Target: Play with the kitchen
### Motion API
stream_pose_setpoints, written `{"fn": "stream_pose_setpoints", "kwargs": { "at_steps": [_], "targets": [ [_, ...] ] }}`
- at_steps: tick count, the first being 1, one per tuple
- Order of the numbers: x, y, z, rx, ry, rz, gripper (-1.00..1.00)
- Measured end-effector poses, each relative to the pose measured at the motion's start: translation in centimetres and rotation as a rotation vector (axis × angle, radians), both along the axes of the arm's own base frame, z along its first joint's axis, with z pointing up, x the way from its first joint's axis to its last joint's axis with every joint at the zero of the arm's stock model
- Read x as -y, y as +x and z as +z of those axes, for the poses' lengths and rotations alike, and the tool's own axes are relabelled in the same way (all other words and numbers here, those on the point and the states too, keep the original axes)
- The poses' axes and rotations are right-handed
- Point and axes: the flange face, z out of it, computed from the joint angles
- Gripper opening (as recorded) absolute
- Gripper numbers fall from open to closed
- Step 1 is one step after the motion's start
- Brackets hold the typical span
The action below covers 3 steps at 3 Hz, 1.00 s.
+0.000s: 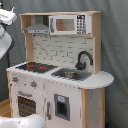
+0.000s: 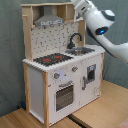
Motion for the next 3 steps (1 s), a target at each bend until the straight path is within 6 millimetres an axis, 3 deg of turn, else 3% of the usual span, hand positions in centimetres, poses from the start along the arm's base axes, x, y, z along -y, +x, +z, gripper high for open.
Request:
{"fn": "stream_pose_setpoints", "kwargs": {
  "at_steps": [3],
  "targets": [
    [-2.1, 2.8, -1.3, 0.088, 0.176, 0.034, 1.00]
  ]
}}
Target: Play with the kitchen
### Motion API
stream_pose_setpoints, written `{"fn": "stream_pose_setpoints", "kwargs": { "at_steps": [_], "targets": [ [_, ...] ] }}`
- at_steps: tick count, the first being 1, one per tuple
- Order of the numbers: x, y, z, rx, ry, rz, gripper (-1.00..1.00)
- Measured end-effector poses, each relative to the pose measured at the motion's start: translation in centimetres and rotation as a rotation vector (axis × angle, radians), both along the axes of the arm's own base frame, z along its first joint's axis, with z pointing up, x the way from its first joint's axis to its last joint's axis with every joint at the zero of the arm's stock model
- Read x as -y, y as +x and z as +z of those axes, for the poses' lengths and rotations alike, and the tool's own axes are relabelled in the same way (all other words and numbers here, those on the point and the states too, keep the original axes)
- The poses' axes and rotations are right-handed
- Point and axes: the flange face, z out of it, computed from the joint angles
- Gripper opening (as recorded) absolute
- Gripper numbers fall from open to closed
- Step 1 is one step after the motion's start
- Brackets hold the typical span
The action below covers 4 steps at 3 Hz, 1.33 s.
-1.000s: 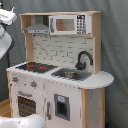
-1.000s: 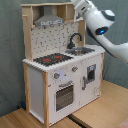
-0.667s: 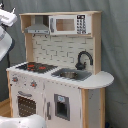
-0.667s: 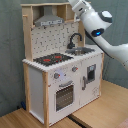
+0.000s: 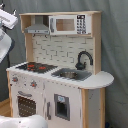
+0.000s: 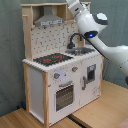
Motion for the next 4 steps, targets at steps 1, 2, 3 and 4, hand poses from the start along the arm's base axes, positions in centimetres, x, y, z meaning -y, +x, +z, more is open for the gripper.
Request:
{"fn": "stream_pose_setpoints", "kwargs": {
  "at_steps": [1, 2, 3, 4],
  "targets": [
    [-0.4, 0.1, 0.1, 0.029, 0.098, 0.033, 1.00],
    [-0.6, 0.9, -0.9, 0.037, 0.204, 0.076, 1.00],
    [-0.9, 1.9, -2.1, 0.038, 0.286, 0.109, 1.00],
    [-1.3, 2.9, -3.7, 0.038, 0.370, 0.142, 1.00]
  ]
}}
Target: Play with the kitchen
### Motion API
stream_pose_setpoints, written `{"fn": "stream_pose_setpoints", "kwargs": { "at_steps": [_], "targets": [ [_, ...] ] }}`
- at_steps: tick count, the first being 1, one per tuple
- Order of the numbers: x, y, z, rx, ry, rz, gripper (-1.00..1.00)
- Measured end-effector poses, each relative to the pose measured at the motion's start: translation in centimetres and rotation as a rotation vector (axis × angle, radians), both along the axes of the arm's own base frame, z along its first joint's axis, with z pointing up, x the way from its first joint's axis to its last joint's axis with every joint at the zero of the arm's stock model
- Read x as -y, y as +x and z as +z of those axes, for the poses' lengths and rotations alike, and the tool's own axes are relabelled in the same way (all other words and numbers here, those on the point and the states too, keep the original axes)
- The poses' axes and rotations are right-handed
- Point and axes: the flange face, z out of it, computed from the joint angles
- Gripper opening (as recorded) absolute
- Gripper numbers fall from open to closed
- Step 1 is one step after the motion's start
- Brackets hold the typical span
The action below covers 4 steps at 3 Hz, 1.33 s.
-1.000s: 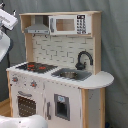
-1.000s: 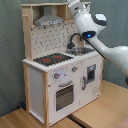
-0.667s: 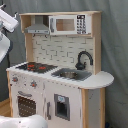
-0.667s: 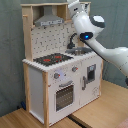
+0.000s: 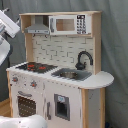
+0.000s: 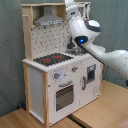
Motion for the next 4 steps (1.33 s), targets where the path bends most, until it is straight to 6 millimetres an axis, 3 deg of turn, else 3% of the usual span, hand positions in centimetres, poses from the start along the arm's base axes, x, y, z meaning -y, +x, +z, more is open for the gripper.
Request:
{"fn": "stream_pose_setpoints", "kwargs": {
  "at_steps": [2, 4],
  "targets": [
    [-1.0, 1.2, -3.1, 0.002, 0.186, 0.063, 1.00],
    [-1.8, 1.3, -5.0, -0.035, 0.402, 0.113, 1.00]
  ]
}}
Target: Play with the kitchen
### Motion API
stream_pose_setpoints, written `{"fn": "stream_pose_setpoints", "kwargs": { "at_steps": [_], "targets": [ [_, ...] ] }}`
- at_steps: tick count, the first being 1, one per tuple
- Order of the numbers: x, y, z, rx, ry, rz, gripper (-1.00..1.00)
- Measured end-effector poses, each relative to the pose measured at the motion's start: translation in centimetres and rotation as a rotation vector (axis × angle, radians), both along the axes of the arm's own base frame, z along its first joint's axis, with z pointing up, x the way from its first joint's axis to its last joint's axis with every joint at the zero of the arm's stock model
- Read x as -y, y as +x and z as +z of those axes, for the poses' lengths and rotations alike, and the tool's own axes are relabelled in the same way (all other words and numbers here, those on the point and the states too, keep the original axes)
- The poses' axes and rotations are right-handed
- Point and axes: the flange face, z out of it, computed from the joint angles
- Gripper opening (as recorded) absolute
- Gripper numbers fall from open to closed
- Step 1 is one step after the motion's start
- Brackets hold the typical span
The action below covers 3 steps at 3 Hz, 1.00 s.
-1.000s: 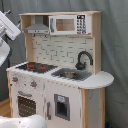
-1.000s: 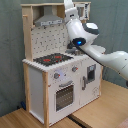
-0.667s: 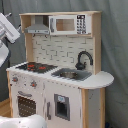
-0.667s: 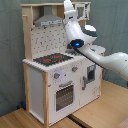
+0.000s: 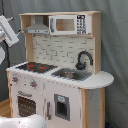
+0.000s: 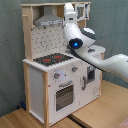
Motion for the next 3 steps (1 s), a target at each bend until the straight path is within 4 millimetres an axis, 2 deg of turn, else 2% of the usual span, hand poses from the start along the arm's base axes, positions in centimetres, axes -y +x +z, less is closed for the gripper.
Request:
{"fn": "stream_pose_setpoints", "kwargs": {
  "at_steps": [1, 3],
  "targets": [
    [-0.02, 1.13, -1.81, -0.051, 0.095, 0.020, 1.00],
    [0.05, 0.80, -2.23, -0.102, 0.241, -0.038, 1.00]
  ]
}}
